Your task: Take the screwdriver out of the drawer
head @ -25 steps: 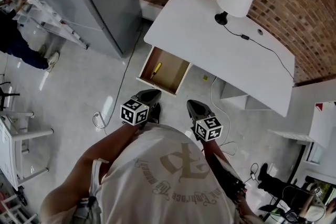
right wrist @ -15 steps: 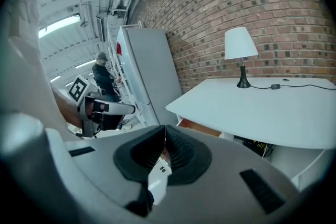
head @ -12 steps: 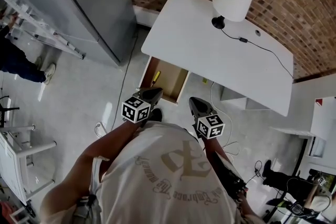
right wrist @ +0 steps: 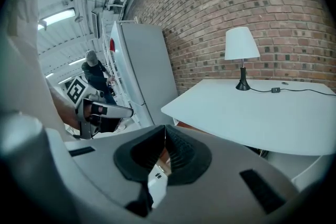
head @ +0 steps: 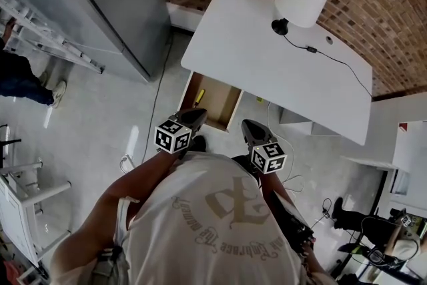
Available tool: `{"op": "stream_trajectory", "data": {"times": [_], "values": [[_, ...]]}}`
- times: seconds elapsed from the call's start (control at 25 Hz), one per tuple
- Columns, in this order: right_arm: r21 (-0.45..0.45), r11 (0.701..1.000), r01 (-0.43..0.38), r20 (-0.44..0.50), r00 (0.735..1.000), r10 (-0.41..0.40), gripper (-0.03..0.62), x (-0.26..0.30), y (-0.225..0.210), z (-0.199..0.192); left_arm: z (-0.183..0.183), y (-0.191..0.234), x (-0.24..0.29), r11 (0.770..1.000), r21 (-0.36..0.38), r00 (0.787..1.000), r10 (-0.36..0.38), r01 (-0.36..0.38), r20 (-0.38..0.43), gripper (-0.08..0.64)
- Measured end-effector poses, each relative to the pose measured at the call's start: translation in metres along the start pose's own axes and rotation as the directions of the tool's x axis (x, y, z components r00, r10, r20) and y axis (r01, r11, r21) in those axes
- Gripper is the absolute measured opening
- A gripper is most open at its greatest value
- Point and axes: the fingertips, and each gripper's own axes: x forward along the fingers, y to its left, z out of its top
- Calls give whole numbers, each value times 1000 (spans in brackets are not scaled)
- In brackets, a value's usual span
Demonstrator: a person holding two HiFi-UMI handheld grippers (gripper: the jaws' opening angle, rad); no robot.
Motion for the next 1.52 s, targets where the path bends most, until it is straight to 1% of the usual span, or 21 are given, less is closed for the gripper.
{"op": "stream_trajectory", "data": {"times": [0.16,0.32,0.4,0.6,0.76,0.88,1.0,1.24,1.4,1.52], "values": [[1,1000,25,-5,1000,-25,6,4,0,3,4,7,-2,1000,-2,1000,-10,10,-3,14],[-13,999,39,-16,999,-39,6,8,3,3,-3,15,-5,1000,-14,1000,-8,7,-12,14],[-22,999,36,-19,999,-37,6,10,4,4,-6,19,-5,1000,-20,1000,-2,2,-17,14],[-6,999,34,-26,999,-35,6,13,-1,2,-6,22,-3,1000,-18,1000,4,-5,-15,14],[-18,1000,15,-35,999,-15,6,21,-2,4,-9,30,-4,999,-36,999,33,-33,-17,14],[-37,999,-4,-59,998,2,6,29,-4,4,-11,35,-7,997,-53,998,56,-57,-21,14],[-43,999,-3,-69,998,0,6,38,-7,6,-13,38,-9,996,-61,997,66,-67,-26,14],[-25,998,51,-39,998,-52,6,51,-12,8,-32,49,-9,993,-68,993,94,-99,-69,14],[0,999,53,-52,997,-53,6,56,-9,-4,-42,50,-8,992,-65,991,99,-105,-92,14],[24,998,58,-67,996,-56,6,58,-15,-16,-43,50,-3,992,-58,990,104,-110,-95,14]]}}
